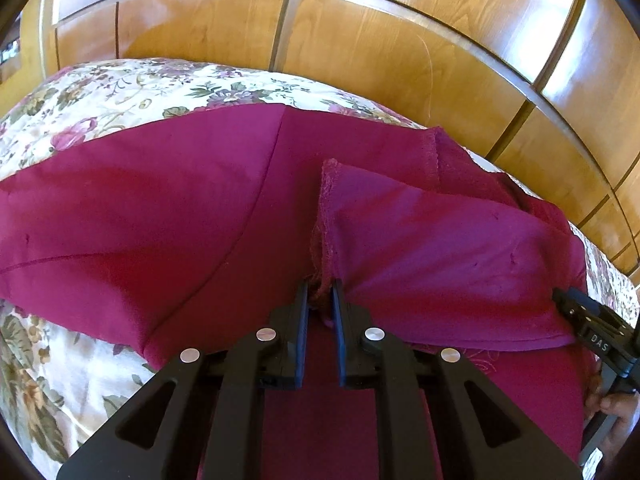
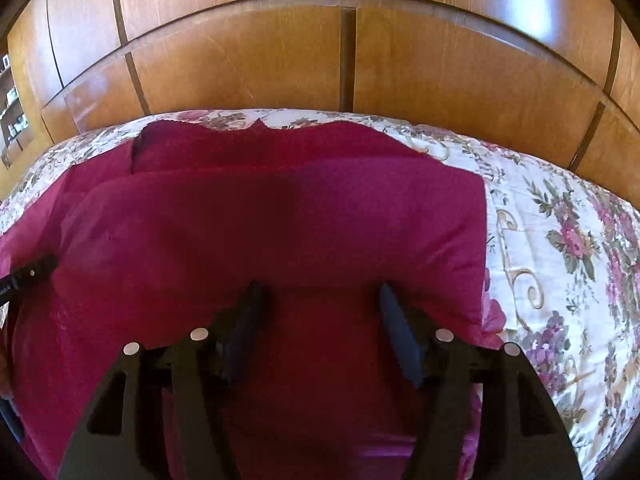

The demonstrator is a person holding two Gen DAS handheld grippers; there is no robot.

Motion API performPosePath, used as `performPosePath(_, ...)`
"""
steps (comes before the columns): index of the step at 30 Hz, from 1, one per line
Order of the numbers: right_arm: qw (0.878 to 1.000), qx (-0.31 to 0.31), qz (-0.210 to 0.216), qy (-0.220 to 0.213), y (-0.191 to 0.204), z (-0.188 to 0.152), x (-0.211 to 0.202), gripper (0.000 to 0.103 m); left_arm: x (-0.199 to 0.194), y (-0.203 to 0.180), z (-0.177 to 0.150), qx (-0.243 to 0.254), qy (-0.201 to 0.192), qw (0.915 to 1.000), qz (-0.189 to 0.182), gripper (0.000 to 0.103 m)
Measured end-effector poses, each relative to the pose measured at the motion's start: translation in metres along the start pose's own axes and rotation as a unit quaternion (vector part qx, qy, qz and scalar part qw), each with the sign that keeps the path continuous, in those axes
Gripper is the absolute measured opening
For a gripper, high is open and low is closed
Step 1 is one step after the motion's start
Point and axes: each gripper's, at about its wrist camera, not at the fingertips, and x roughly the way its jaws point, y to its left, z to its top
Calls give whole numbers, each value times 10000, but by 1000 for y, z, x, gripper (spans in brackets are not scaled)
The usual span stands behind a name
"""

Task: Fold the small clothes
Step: 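Grasp the other sleeve with the left gripper and fold it across the chest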

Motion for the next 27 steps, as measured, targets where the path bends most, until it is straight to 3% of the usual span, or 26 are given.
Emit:
performPosePath(1, 9998, -62, -167, -49, 5, -1, -11, 74, -3, 0, 0, -40, 3, 10000, 27, 15)
performPosePath(3, 9992, -144, -85, -364, 12, -9, -37, 87, -12, 0, -2, -74, 16, 9999, 112, 27)
performPosePath(4, 9987, -175, -15, -472, 15, -14, -48, 89, -17, 1, -4, -92, -11, 9999, 138, 43)
performPosePath(5, 9985, -173, 84, -517, 18, -22, -59, 92, -25, 5, -7, -164, -85, 9998, 98, 50)
performPosePath(12, 9967, -263, 745, -182, 50, -85, -87, 95, -75, 31, -36, -443, -326, 9981, 280, 50)
performPosePath(15, 9960, -373, 809, -76, 66, -100, -83, 97, -97, 46, -48, -656, -405, 9967, 264, 50)
performPosePath(19, 9969, -623, 461, -103, 80, -118, -73, 100, -118, 79, -60, -1066, -453, 9922, 449, 50)
performPosePath(21, 9971, -615, 448, -67, 79, -119, -71, 101, -124, 105, -67, -1446, -412, 9870, 559, 50)
performPosePath(24, 9973, -527, 509, -12, 75, -116, -67, 101, -132, 151, -74, -2254, -287, 9721, 590, 50)
performPosePath(27, 9976, -500, 484, -57, 77, -118, -67, 101, -148, 186, -78, -2713, -407, 9596, 629, 50)
